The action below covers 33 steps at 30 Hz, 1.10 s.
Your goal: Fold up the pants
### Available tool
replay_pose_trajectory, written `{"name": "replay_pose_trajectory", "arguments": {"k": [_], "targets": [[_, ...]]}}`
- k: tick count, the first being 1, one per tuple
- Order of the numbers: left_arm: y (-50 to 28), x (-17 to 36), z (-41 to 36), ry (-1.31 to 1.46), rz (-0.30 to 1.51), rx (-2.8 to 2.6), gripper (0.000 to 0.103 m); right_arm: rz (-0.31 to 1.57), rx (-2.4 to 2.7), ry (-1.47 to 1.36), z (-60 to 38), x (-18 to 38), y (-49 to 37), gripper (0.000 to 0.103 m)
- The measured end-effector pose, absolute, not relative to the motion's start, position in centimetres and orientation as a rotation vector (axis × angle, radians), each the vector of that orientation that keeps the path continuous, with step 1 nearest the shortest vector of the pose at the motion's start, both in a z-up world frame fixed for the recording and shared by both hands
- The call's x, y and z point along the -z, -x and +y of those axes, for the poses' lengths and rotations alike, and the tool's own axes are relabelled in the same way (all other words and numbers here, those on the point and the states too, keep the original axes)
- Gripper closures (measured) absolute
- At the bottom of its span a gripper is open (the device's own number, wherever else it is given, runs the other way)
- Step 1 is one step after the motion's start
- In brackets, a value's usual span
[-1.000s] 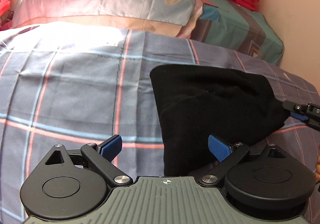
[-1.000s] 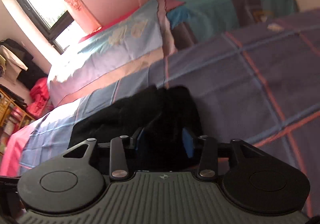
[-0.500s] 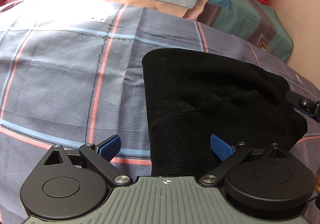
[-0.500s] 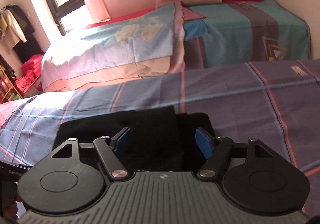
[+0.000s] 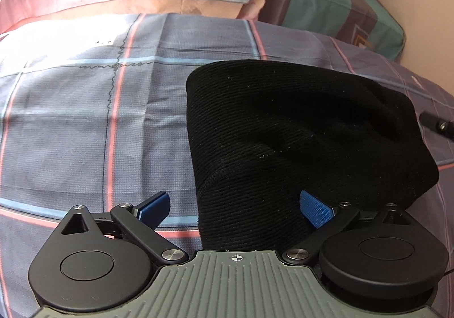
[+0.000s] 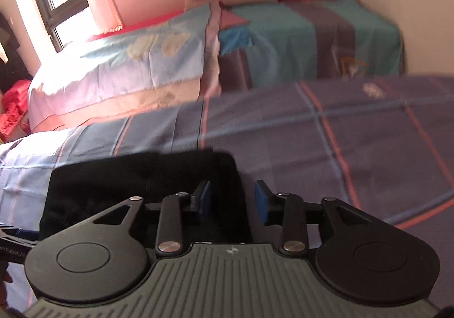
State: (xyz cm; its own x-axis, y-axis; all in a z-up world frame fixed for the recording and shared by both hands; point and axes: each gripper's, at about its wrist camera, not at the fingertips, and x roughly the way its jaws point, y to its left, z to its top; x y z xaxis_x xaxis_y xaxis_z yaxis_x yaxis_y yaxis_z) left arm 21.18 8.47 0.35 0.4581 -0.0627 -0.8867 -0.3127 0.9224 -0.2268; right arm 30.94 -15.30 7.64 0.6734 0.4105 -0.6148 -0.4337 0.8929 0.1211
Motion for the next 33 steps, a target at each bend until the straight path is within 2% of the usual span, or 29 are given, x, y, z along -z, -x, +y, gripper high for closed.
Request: {"name": "replay_pose_trajectory", "arguments": {"k": [2, 5, 6, 7, 8, 9, 10, 11, 12, 13, 15, 19, 22, 24, 27, 28, 31, 32, 33], "targets": [[-21.4, -0.3, 8.6, 0.394, 1.099, -0.159, 0.000, 0.679, -0.639, 0.029, -13.1, -8.1, -30.7, 0.034], [-21.6, -0.5, 8.5, 0.384, 1.112, -0.166, 0.000, 0.804, -0.838, -0.006, -10.5, -6.7, -32.2, 0.037], [-21.8, -0.5, 8.4, 0.377, 1.115, -0.169, 0.000, 0.831, -0.805, 0.007, -10.3, -5.7, -33.1, 0.042], [-21.8, -0.6, 8.4, 0.370, 1.117, -0.172, 0.000, 0.850, -0.710, 0.020, -10.6, -5.2, -33.9, 0.050], [-21.9, -0.6, 8.4, 0.364, 1.119, -0.174, 0.000, 0.857, -0.641, -0.003, -11.5, -5.0, -34.6, 0.082], [-21.9, -0.7, 8.4, 0.361, 1.120, -0.174, 0.000, 0.845, -0.576, -0.059, -12.9, -5.5, -34.9, 0.099], [-22.0, -0.6, 8.5, 0.358, 1.122, -0.173, 0.000, 0.818, -0.536, -0.096, -14.0, -6.1, -34.9, 0.094], [-22.2, -0.6, 8.4, 0.354, 1.123, -0.172, 0.000, 0.788, -0.498, -0.119, -15.3, -6.6, -34.9, 0.064], [-22.2, -0.5, 8.4, 0.349, 1.122, -0.171, 0.000, 0.780, -0.483, -0.131, -16.1, -6.8, -34.9, 0.018], [-22.2, -0.5, 8.4, 0.345, 1.121, -0.170, 0.000, 0.788, -0.499, -0.153, -17.1, -6.8, -35.1, 0.007], [-22.5, -0.5, 8.5, 0.344, 1.122, -0.169, 0.000, 0.847, -0.566, -0.222, -18.9, -6.3, -35.4, 0.010], [-23.1, -0.4, 8.5, 0.348, 1.120, -0.153, 0.000, 1.015, -0.583, -0.336, -21.1, -3.2, -36.1, 0.009], [-23.5, -0.1, 8.8, 0.377, 1.105, -0.126, 0.000, 1.069, -0.624, -0.426, -21.9, -1.2, -35.9, 0.009], [-23.8, 0.6, 9.4, 0.447, 1.100, -0.093, 0.000, 1.052, -0.665, -0.462, -22.0, -0.9, -35.8, 0.003], [-23.9, 1.7, 10.2, 0.556, 1.107, -0.042, 0.000, 1.118, -0.744, -0.503, -21.1, -0.8, -36.2, 0.003], [-23.9, 1.6, 10.1, 0.559, 1.102, -0.031, 0.000, 1.108, -0.736, -0.455, -20.5, -0.9, -35.9, 0.004], [-23.8, 0.7, 8.9, 0.540, 1.092, 0.007, 0.000, 1.062, -0.727, -0.262, -19.2, -1.7, -34.6, 0.026], [-23.7, 0.1, 8.1, 0.494, 1.094, -0.003, 0.000, 1.064, -0.752, -0.291, -19.5, -2.1, -34.5, 0.050], [-23.5, -0.6, 7.5, 0.463, 1.089, -0.013, 0.000, 1.064, -0.763, -0.339, -20.2, -2.5, -34.4, 0.057]]}}
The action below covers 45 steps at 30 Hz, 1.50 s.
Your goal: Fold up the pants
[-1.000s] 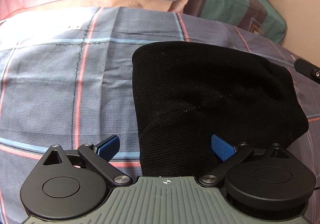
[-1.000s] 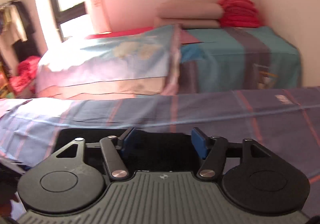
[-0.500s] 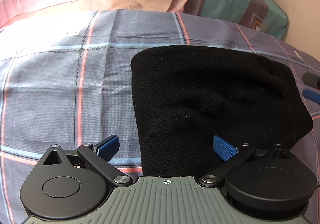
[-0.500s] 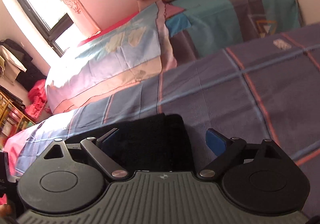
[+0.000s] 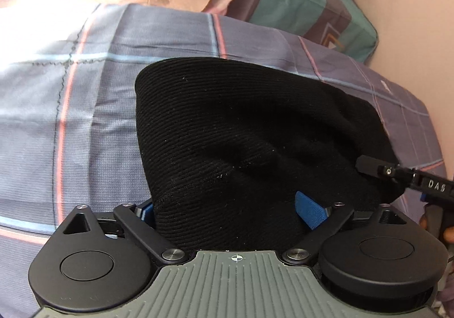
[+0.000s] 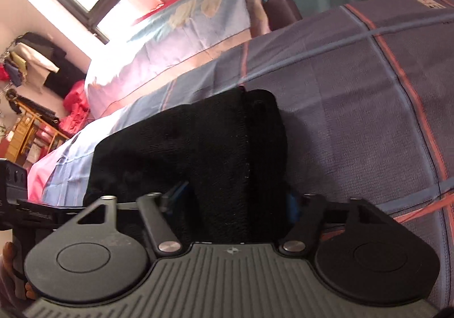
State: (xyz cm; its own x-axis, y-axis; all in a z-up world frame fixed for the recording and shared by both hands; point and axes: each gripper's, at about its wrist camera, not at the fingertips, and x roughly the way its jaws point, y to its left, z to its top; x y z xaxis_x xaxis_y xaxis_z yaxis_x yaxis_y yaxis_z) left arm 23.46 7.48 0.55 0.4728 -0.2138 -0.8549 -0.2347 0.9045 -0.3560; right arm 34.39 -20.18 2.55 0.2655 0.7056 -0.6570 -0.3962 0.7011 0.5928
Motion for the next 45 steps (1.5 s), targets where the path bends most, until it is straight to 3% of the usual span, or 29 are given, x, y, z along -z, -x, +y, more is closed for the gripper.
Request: {"name": "replay_pose_trajectory", "arguments": {"k": [12, 16, 21, 23, 26, 35, 45], "targets": [[-14.2, -10.6, 1.0, 0.349, 0.996, 0.119, 0.000, 1.013, -0.881, -0.471, -28.5, -11.5, -23.8, 0.061], [-10.5, -9.2, -1.0, 0.294, 1.031, 0.162, 0.000, 1.053, -0.747, -0.516, -33.0, -9.7, -19.4, 0.061], [-8.7, -1.8, -1.8, 0.224, 1.213, 0.010, 0.000, 1.091, -0.432, -0.386, -35.9, -5.0, -17.0, 0.037], [-7.7, -1.4, -0.7, 0.327, 1.189, -0.004, 0.000, 1.043, -0.398, -0.357, -36.2, -6.3, -15.9, 0.037], [-6.5, -2.1, -0.2, 0.340, 1.183, -0.052, 0.000, 1.032, -0.345, -0.269, -36.2, -6.8, -15.0, 0.029], [-2.4, -6.2, -3.5, 0.095, 1.170, -0.208, 0.000, 1.039, -0.145, -0.170, -37.5, -7.9, -10.5, 0.026], [-0.5, -5.0, -5.2, 0.073, 1.250, -0.262, 0.000, 1.014, -0.338, -0.011, -31.6, -9.3, -5.0, 0.020]]}}
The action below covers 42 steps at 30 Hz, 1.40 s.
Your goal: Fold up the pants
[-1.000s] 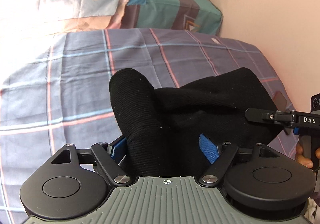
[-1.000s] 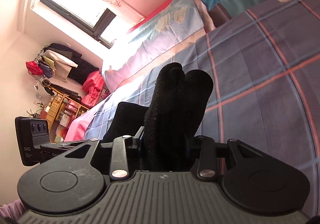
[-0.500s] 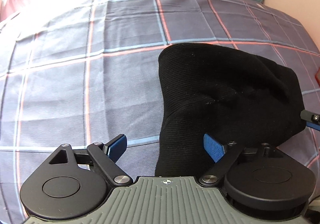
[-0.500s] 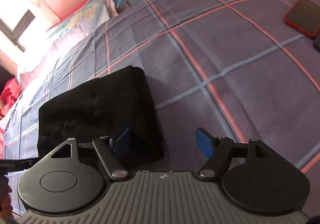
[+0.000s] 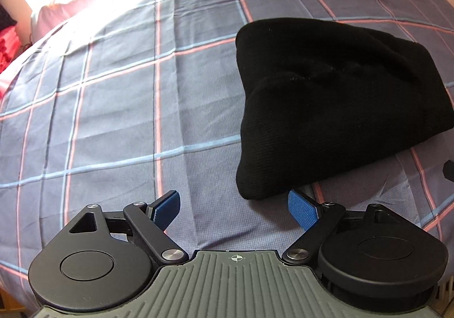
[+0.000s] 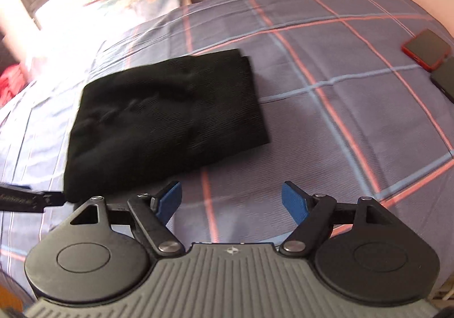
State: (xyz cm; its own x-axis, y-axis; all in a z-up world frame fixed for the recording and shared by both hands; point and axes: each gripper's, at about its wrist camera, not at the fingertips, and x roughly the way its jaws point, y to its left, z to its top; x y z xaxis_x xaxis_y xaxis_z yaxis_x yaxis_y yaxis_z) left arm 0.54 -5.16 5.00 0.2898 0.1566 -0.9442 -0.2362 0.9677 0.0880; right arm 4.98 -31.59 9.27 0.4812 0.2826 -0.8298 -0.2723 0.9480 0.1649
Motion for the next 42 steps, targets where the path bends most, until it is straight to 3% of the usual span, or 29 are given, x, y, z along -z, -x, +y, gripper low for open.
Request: {"name": "replay_pose_trajectory", "arguments": {"k": [42], "targets": [[1.1, -4.7, -7.6, 0.060, 1.288, -0.228, 0.000, 1.024, -0.393, 0.042, -30.1, -9.0, -1.7, 0.016]]}}
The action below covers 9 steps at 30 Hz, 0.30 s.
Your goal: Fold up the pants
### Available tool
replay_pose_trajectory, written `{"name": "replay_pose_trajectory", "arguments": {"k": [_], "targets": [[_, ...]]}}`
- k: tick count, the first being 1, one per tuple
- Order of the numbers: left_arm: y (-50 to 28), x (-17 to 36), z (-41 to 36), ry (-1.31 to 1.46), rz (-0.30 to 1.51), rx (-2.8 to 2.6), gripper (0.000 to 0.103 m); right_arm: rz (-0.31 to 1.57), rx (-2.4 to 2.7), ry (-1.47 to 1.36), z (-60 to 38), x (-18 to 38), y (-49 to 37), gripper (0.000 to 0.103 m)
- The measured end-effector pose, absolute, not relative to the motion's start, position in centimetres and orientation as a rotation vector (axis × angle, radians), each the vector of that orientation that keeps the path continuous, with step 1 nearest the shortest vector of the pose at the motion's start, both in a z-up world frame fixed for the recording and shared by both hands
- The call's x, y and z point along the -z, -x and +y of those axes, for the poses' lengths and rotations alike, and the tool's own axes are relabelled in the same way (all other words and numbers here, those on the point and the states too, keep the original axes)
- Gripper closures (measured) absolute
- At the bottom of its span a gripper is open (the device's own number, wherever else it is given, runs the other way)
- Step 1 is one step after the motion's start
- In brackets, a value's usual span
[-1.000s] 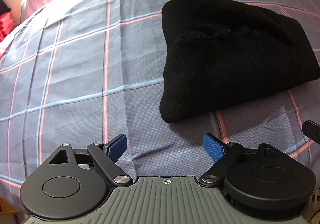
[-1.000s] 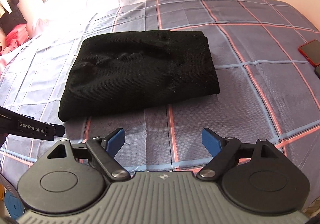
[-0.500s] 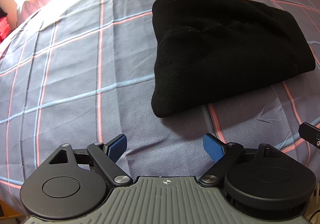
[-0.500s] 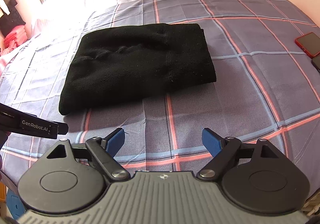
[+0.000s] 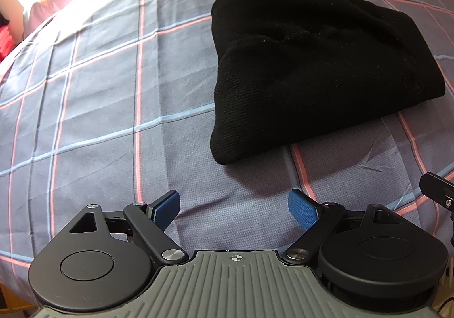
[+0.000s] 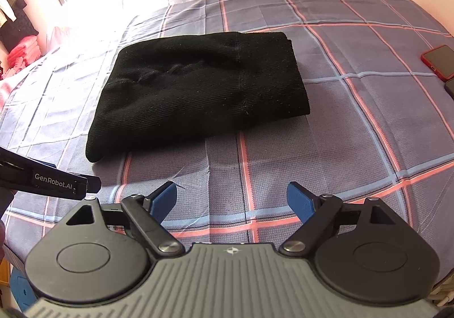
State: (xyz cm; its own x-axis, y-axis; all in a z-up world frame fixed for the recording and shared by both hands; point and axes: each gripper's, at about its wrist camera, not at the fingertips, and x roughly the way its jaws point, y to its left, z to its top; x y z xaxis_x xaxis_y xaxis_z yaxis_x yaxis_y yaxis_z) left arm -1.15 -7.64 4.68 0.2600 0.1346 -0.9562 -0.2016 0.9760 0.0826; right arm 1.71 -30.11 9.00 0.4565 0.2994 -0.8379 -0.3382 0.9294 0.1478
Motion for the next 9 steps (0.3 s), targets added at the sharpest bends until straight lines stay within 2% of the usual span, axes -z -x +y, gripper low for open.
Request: {"name": "replay_pose_trajectory", "arguments": {"k": [9], "targets": [[1.25, -4.84, -7.79, 0.070, 1.272, -0.205, 0.000, 1.033, -0.396, 0.044, -30.26, -8.69, -1.77, 0.016]]}}
